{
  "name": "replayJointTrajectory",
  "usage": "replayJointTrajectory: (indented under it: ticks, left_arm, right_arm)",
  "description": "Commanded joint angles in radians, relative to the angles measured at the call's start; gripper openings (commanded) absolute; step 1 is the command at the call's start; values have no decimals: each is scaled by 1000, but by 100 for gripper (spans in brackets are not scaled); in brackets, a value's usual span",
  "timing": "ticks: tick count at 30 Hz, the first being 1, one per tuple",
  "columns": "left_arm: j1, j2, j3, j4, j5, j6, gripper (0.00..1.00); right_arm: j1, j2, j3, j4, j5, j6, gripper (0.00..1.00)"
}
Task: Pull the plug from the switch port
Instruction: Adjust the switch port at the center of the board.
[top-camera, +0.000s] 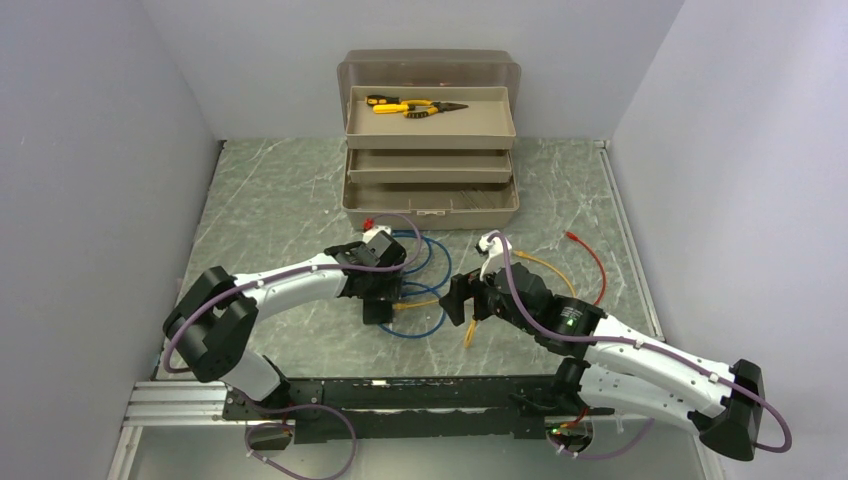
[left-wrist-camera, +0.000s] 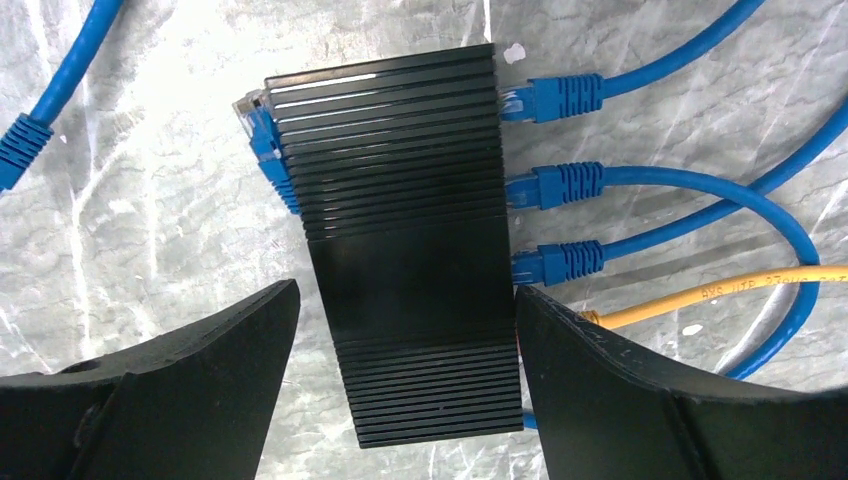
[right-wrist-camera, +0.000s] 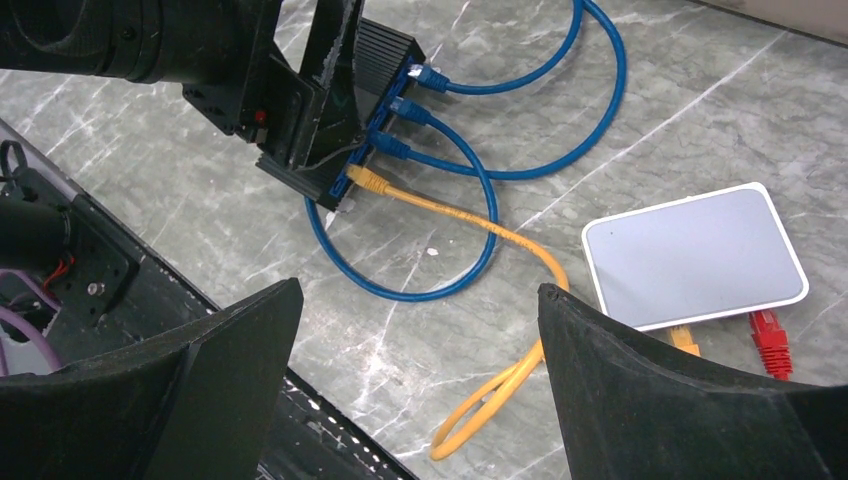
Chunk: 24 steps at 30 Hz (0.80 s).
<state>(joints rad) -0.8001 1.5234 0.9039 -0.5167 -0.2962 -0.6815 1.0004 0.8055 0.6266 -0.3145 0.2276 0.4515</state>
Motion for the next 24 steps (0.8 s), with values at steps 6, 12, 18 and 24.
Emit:
replayJointTrajectory:
  ticks: [6, 12, 18, 24]
  left_arm:
    - [-2, 25, 21, 7, 18, 66, 76]
    - [-1, 20, 7, 23, 38, 85, 64]
    - [-2, -59, -15, 62, 44, 135, 21]
    - [-2, -183, -10, 103, 61, 212, 0]
  right_arm:
    - [1, -17, -9, -1, 15, -17, 91]
    - [2, -12, -3, -3, 16, -20, 91]
    - [2, -16, 6, -8, 15, -19, 91]
    - [1, -27, 27, -19, 20, -22, 91]
